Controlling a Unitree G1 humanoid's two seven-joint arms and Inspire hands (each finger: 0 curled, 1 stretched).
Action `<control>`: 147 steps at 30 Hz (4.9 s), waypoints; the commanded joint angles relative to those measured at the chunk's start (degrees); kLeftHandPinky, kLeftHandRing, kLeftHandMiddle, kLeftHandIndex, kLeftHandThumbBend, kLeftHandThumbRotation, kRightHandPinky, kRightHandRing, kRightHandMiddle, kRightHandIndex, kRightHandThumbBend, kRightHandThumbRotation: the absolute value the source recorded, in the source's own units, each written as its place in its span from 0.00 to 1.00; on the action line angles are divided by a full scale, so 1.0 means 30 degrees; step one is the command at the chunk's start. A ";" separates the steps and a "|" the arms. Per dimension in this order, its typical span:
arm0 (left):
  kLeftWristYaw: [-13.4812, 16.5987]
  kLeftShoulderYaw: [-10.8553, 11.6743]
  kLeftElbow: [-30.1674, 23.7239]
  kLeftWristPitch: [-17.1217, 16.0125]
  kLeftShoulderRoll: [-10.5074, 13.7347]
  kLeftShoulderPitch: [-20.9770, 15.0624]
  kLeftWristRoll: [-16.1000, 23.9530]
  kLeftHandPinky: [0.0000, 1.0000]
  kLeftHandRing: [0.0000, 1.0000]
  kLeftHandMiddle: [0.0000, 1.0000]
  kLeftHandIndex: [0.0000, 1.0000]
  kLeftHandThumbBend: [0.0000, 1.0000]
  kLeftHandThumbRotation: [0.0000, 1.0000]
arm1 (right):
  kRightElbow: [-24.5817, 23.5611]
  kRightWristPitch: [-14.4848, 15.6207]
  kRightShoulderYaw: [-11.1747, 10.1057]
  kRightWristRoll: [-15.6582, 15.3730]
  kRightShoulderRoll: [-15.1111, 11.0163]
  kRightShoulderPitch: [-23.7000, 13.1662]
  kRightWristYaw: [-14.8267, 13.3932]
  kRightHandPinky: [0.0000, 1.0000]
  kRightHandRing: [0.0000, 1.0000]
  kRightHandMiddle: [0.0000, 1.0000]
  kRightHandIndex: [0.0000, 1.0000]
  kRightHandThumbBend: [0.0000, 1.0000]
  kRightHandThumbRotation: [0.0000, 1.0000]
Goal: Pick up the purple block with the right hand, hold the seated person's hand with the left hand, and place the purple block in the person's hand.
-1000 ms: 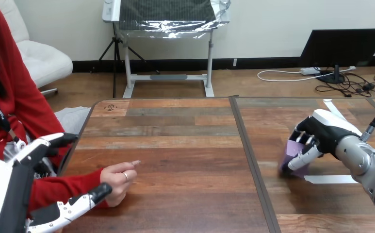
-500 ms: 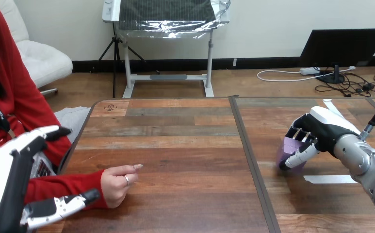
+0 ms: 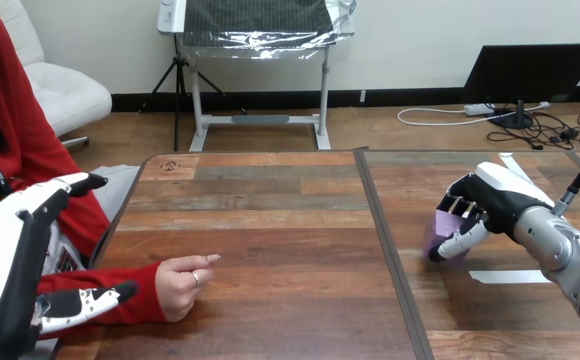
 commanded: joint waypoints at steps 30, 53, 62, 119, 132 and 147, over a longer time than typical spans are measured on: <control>-0.1680 -0.3187 0.5197 0.0315 0.4193 -0.3863 0.1399 0.66 0.73 0.75 0.74 1.00 0.10 | -0.1025 -0.0574 -0.0453 0.0481 -0.0038 -0.0968 -0.0262 0.48 0.51 0.55 0.53 0.72 0.00; -0.1331 -0.5112 0.8585 0.0408 0.5124 -0.6434 0.1657 0.69 0.73 0.75 0.74 1.00 0.10 | -0.1439 -0.0783 -0.0402 0.0428 0.0006 -0.1036 -0.0565 0.49 0.50 0.53 0.54 0.73 0.00; -0.1001 -0.5902 1.0089 0.0778 0.5273 -0.7472 0.1800 0.70 0.74 0.75 0.74 1.00 0.07 | -0.1596 -0.1005 -0.0465 0.0506 -0.0011 -0.1018 -0.0543 0.49 0.49 0.52 0.53 0.73 0.00; -0.3615 -0.9387 1.4757 0.3624 0.6032 -1.1682 0.1655 0.66 0.73 0.75 0.73 0.98 0.11 | -0.2517 -0.2280 -0.0716 0.1243 -0.0122 -0.0725 -0.0553 0.50 0.48 0.51 0.52 0.71 0.00; -0.5163 -0.9470 1.4668 0.4243 0.5934 -1.1974 0.0330 0.51 0.65 0.68 0.67 0.95 0.02 | -0.2582 -0.2332 -0.0740 0.1346 -0.0144 -0.0728 -0.0352 0.49 0.48 0.51 0.52 0.70 0.00; -0.6450 -0.9600 1.4459 0.4795 0.5915 -1.1993 -0.0645 0.46 0.54 0.60 0.59 0.89 0.00 | -0.2638 -0.2631 -0.0705 0.1497 -0.0221 -0.0642 -0.0461 0.49 0.48 0.51 0.52 0.70 0.00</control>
